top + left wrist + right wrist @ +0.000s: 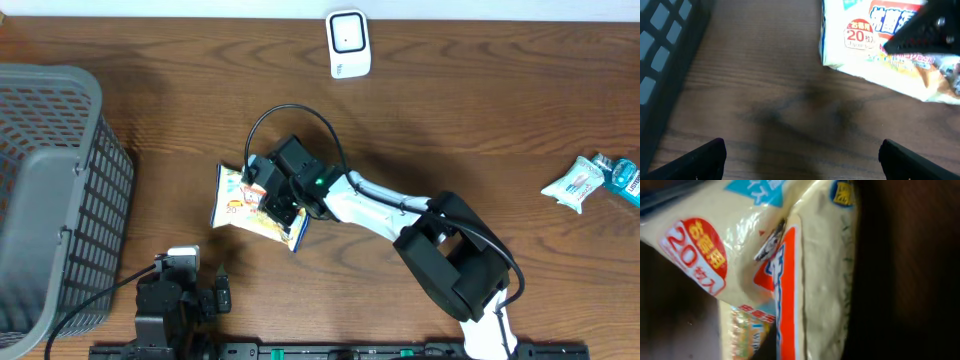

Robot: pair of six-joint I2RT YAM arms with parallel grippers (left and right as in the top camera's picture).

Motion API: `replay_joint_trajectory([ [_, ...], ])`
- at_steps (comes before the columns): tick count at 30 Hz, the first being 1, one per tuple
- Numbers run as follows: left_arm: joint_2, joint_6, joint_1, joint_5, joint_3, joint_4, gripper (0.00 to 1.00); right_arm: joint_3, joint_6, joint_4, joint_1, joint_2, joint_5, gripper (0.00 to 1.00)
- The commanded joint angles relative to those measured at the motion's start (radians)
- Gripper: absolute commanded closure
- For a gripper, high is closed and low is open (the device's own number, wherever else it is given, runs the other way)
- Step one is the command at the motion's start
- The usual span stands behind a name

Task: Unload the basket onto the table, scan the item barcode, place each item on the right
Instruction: 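Reach the right gripper to the white-orange wipes pack and grasp it, then lift the white-orange pack and carry it rightward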

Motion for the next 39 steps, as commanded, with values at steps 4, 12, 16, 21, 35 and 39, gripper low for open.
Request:
replay_joint_trajectory([
  [4, -0.005, -0.005, 0.004, 0.010, -0.004, -0.040, 0.02, 0.132, 0.227, -0.214, -0.090, 0.034, -0.232, 0.99],
  [12, -0.005, -0.005, 0.004, 0.010, -0.004, -0.040, 0.02, 0.262, 0.627, -0.523, -0.241, 0.020, -0.686, 0.99],
  [16, -0.005, -0.005, 0.004, 0.010, -0.004, -0.040, 0.02, 0.262, 0.789, -0.728, -0.297, 0.020, -0.856, 0.99],
  [21, -0.005, -0.005, 0.004, 0.010, -0.004, -0.040, 0.02, 0.262, 0.811, -1.007, -0.340, 0.020, -0.872, 0.98],
  [35, -0.005, -0.005, 0.004, 0.010, -0.004, -0.040, 0.02, 0.262, 0.807, -1.337, -0.347, 0.020, -0.871, 0.98],
  [39, -0.005, -0.005, 0.004, 0.010, -0.004, -0.040, 0.03, 0.262, 0.807, -1.437, -0.346, 0.020, -0.872, 0.91],
])
